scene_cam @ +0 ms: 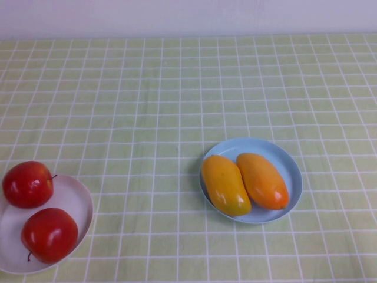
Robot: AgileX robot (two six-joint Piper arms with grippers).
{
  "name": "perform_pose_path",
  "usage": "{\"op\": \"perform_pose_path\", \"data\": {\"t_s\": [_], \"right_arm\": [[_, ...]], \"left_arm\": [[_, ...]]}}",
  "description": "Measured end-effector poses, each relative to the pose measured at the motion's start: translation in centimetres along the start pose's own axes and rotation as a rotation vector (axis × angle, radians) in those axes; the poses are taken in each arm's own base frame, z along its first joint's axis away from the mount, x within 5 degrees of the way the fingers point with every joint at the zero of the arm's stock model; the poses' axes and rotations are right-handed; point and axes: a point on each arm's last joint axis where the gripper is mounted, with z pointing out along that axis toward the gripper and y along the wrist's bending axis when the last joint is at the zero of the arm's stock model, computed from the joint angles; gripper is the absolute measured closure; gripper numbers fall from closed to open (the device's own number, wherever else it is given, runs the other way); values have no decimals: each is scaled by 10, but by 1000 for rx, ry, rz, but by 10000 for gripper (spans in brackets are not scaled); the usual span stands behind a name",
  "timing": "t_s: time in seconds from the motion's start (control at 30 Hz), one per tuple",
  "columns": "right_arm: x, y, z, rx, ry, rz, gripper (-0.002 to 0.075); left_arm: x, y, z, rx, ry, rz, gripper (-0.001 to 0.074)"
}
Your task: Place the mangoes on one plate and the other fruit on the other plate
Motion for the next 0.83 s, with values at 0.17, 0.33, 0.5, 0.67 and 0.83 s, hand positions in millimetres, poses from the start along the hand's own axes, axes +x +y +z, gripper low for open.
{"op": "perform_pose_path", "data": {"t_s": [0.17,0.33,0.5,0.67,0.83], "right_arm": [[7,3,0,-32,80,-57,741],[10,3,0,-40,99,-57,741],[10,3,0,-41,99,-56,741],[10,3,0,-41,99,-56,741],[10,3,0,-41,99,-56,741]], "left_arm": [[0,0,0,0,0,0,737],[0,0,0,0,0,0,737],[0,0,0,0,0,0,737],[0,0,0,0,0,0,737],[0,0,0,0,0,0,737]]}}
